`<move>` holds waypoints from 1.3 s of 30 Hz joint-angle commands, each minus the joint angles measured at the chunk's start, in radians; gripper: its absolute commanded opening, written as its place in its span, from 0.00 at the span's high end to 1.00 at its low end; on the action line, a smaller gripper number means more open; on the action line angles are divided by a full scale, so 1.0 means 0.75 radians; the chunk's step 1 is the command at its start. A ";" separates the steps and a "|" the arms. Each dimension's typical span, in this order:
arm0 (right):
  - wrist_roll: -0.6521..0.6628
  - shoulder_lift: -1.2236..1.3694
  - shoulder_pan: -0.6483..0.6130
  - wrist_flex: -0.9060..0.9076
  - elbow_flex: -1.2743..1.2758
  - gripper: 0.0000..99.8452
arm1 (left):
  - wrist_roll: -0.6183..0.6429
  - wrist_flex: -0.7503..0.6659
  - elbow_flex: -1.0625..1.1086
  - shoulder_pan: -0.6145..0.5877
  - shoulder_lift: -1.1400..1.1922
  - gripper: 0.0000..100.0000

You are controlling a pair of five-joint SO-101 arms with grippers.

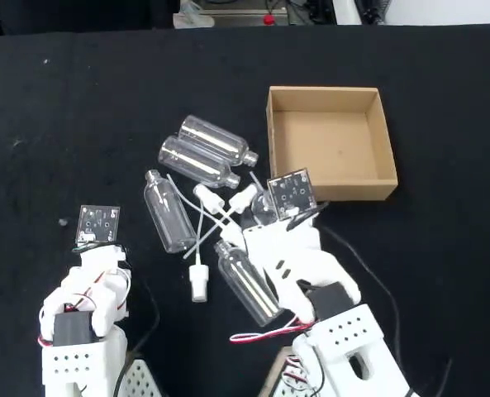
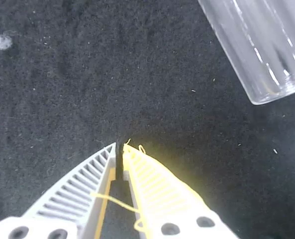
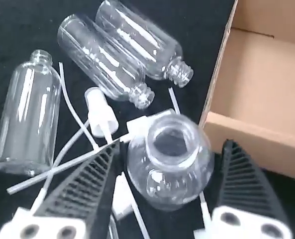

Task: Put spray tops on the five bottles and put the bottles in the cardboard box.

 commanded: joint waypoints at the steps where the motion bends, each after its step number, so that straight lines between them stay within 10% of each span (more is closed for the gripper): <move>1: -0.002 -0.003 -0.014 -0.045 -0.013 0.71 | -0.004 0.006 0.028 -0.003 -0.008 0.97; 19: 0.068 -0.005 0.002 -0.033 -0.044 0.97 | -0.004 0.006 0.028 -0.003 -0.008 0.97; 32: 0.166 -0.103 0.143 0.689 -0.866 0.97 | -0.025 -0.045 0.024 -0.003 -0.010 0.96; 39: 0.158 0.044 0.143 0.556 -0.893 0.97 | -0.395 -0.231 -0.163 -0.134 -0.010 0.89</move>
